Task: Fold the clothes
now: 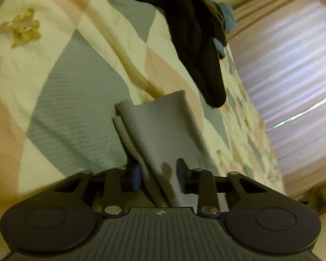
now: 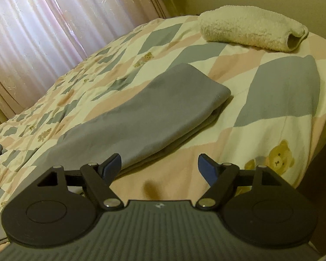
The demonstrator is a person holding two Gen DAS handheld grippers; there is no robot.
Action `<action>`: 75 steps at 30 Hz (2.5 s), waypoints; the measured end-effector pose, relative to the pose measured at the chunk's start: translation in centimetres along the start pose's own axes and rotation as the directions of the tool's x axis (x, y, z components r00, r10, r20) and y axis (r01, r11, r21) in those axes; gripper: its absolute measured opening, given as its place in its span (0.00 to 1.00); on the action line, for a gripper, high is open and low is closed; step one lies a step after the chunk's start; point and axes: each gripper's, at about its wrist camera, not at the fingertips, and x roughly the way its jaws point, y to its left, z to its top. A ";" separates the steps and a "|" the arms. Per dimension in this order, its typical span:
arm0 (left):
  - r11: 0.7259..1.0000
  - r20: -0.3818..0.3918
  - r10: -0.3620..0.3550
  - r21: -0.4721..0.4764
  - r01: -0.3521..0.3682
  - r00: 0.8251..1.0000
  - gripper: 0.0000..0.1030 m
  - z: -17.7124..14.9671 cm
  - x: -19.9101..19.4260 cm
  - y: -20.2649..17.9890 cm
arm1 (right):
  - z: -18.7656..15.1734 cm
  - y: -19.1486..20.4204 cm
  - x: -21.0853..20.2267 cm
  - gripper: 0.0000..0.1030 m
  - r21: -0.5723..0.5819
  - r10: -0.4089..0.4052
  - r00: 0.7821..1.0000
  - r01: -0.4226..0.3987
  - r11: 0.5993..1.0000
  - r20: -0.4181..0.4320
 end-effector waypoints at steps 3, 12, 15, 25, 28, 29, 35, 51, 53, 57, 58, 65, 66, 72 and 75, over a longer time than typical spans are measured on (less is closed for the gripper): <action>0.997 0.030 0.027 0.077 -0.030 0.999 0.02 -0.5 -0.7 -1.2 | -0.1 -0.2 0.3 0.73 0.007 0.005 1.000 -0.005 1.000 -0.002; 0.559 0.042 -0.260 0.822 0.115 0.965 0.03 -12.9 -5.4 -21.8 | 0.9 -2.9 -0.1 0.73 0.043 0.064 0.998 -0.065 0.997 0.025; 0.293 -0.129 -0.305 0.930 0.221 0.944 0.08 -21.9 -4.2 -26.7 | 2.1 -3.2 -0.4 0.73 0.058 0.148 0.988 -0.150 0.987 0.040; -0.080 -0.189 -0.213 0.981 0.175 0.959 0.18 -35.0 -1.4 -25.4 | 3.3 1.0 6.2 0.73 0.352 0.608 0.766 -0.522 0.777 -0.207; -0.065 -0.206 -0.226 0.978 0.196 0.952 0.20 -34.9 -3.4 -25.0 | 1.3 5.4 10.7 0.73 0.450 0.644 0.673 -0.479 0.754 -0.363; -0.059 -0.214 -0.224 0.977 0.206 0.951 0.19 -34.6 -3.2 -24.7 | 0.7 7.0 11.8 0.73 0.458 0.643 0.645 -0.463 0.759 -0.413; -0.008 -0.238 -0.256 0.970 0.244 0.937 0.14 -33.6 -2.9 -24.2 | 0.1 13.6 13.1 0.67 0.326 0.531 0.682 -0.419 0.848 -0.503; 0.093 -0.323 -0.304 0.926 0.365 0.896 0.18 -28.5 -5.8 -22.6 | -1.7 18.2 13.8 0.08 0.097 0.478 0.773 -0.486 0.869 -0.417; 0.146 -0.341 -0.319 0.904 0.402 0.884 0.18 -26.5 -6.7 -23.0 | -0.7 17.5 11.9 0.07 0.014 0.520 0.785 -0.548 0.837 -0.336; 0.196 -0.356 -0.326 0.881 0.431 0.876 0.17 -24.7 -6.3 -24.8 | 2.8 13.3 8.1 0.07 -0.118 0.478 0.864 -0.497 0.860 -0.156; 0.193 -0.356 -0.313 0.884 0.426 0.881 0.17 -24.9 -5.7 -25.4 | 3.7 11.9 7.2 0.07 -0.136 0.465 0.878 -0.477 0.868 -0.112; 0.186 -0.460 -0.138 0.858 0.479 0.877 0.17 -29.5 -0.2 -27.4 | 7.2 -0.2 6.5 0.07 -0.125 0.257 0.967 -0.255 0.959 -0.006; 0.177 -0.457 -0.129 0.863 0.474 0.880 0.17 -30.1 0.1 -27.5 | 6.9 -1.7 7.3 0.07 -0.098 0.240 0.970 -0.243 0.965 -0.039; 0.164 -0.439 -0.150 0.873 0.460 0.886 0.18 -30.2 -0.1 -28.8 | 7.1 -2.8 6.5 0.07 -0.175 0.303 0.952 -0.292 0.940 0.038; 0.176 -0.452 -0.179 0.859 0.480 0.874 0.24 -29.6 0.1 -30.0 | 8.6 -0.2 3.1 0.07 -0.408 0.341 0.915 -0.233 0.883 0.216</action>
